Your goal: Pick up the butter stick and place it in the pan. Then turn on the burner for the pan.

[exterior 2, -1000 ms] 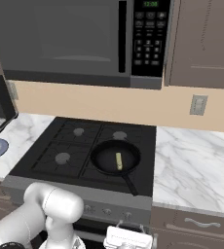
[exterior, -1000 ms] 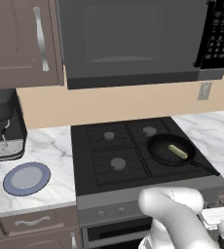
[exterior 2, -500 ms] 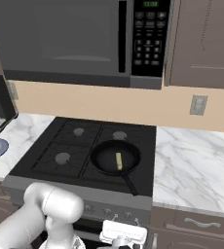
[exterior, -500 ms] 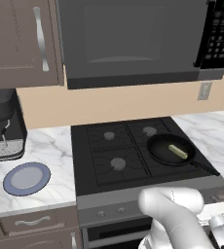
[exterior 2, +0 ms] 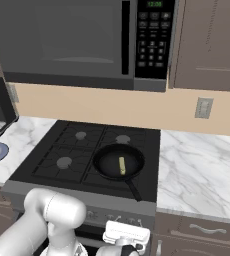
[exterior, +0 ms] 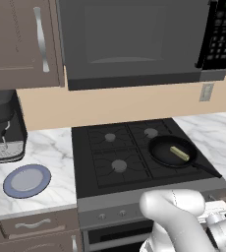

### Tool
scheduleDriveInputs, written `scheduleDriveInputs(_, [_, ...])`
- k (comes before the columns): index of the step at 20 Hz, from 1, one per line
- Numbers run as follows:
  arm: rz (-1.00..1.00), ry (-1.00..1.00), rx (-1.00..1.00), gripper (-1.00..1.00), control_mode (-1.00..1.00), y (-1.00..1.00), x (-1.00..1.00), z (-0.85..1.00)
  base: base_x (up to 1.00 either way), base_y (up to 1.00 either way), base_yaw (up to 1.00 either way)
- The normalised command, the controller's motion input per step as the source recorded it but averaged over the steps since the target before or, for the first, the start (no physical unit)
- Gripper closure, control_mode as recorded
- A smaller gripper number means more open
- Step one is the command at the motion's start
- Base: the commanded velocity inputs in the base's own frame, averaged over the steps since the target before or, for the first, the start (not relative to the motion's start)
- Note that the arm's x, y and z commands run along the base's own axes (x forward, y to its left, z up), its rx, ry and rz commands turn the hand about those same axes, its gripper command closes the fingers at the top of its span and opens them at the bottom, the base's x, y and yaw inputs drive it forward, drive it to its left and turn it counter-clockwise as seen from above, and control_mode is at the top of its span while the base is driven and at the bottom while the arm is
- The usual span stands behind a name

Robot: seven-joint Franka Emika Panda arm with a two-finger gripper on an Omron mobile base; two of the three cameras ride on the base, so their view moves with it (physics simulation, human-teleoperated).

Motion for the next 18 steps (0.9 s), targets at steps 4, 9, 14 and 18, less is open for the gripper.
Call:
scheduleDriveInputs(4, [0.0, 0.0, 0.0, -1.0, -1.0, 0.0, 0.02, -0.19, 0.0, 0.0, 0.0])
scheduleDriveInputs(9, [0.0, 0.0, 0.0, -1.0, -1.0, 0.0, 0.0, -0.24, 0.0, 0.0, 0.0])
scheduleDriveInputs(14, [0.0, 0.0, 0.0, -1.0, -1.0, 0.0, 0.0, -0.22, 0.0, 0.0, 0.0])
scheduleDriveInputs(18, [0.0, 0.0, 0.0, -1.0, -1.0, 0.0, 0.04, -0.18, 0.0, 0.0, 0.0])
